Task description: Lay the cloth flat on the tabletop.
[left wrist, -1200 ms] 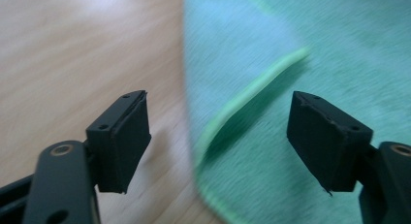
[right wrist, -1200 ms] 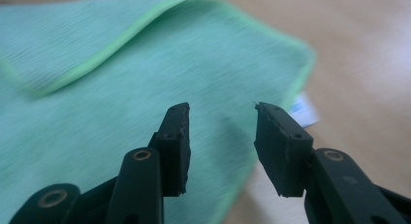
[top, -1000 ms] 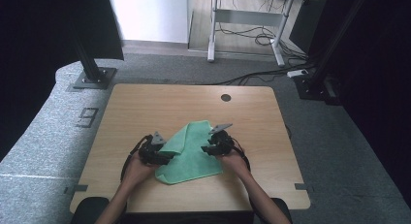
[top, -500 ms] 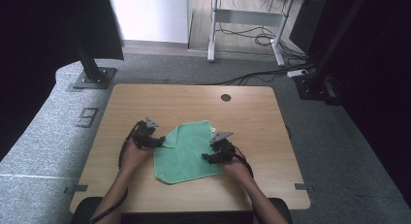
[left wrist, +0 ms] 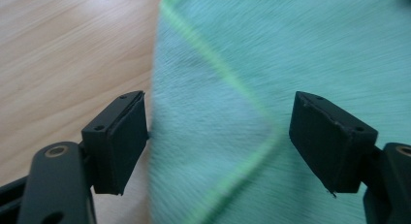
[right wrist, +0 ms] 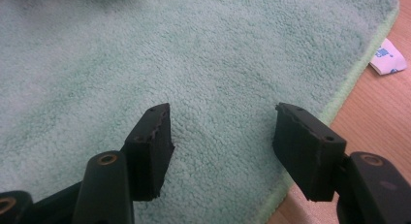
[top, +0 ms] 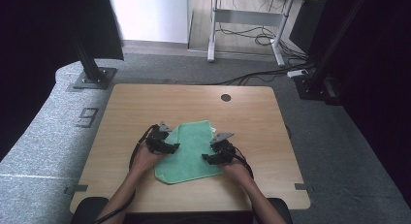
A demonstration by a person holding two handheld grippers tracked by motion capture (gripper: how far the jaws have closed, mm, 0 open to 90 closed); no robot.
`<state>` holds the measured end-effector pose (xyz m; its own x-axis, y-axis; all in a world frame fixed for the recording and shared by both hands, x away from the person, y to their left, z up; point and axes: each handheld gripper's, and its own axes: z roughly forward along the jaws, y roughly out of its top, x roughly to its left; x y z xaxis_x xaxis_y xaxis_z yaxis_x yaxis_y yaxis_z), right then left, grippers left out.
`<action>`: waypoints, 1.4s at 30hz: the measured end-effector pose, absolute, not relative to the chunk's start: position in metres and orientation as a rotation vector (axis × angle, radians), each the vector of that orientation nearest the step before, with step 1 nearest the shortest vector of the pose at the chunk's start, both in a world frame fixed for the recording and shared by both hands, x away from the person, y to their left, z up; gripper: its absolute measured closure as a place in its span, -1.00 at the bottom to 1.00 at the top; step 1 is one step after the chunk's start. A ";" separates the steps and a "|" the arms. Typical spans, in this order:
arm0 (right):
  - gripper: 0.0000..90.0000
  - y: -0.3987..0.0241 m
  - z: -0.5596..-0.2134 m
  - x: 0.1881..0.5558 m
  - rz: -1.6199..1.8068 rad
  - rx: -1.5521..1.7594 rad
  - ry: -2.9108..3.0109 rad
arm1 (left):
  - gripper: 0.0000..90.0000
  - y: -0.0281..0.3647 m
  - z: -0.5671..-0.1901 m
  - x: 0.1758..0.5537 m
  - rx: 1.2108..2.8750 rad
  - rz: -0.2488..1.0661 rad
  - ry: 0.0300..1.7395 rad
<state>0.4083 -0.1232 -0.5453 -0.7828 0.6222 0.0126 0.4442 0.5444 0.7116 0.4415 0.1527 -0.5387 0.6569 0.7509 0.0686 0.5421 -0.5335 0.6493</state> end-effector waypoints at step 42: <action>-0.17 -0.180 -0.548 0.407 1.044 1.063 2.410 | -0.61 0.143 -0.542 0.491 2.211 0.403 1.112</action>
<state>0.4071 -0.1804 -0.5477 -0.6782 0.7348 0.0123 0.5114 0.4599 0.7259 0.4914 0.1429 -0.5418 0.5982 0.8013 -0.0068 0.6109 -0.4505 0.6510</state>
